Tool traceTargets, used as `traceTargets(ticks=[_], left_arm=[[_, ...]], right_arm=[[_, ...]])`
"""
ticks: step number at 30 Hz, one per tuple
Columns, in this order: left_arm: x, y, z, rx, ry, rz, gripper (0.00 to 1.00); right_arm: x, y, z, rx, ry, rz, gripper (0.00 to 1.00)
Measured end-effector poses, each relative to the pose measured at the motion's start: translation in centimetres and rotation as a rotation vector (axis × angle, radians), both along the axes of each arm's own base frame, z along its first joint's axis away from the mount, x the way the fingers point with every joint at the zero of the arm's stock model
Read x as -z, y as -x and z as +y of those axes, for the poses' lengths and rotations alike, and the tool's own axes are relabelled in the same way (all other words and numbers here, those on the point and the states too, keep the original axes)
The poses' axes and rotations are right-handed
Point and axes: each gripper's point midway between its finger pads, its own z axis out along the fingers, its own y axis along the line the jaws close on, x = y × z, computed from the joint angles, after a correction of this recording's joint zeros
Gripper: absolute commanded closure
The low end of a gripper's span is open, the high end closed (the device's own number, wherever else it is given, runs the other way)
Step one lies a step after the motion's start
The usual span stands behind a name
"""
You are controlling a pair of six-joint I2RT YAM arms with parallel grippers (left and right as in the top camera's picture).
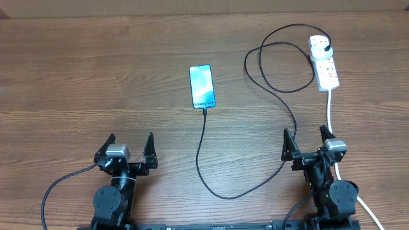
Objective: Plug charger to phone and switch on socket
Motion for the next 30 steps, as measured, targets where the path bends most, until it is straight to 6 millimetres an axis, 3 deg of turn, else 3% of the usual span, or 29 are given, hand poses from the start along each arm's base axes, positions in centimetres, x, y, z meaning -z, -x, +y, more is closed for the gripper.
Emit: traceTargets(ticks=[23,30], left_arm=[[0.1,0.0,-0.1,0.011,-0.05,0.0,0.0],[0.1,-0.1,0.9,-0.035,-0.007,0.002,0.0]], right_arm=[[0.0,0.0,0.0,0.0,0.0,0.0,0.0],[0.0,0.0,0.0,0.0,0.0,0.0,0.0]])
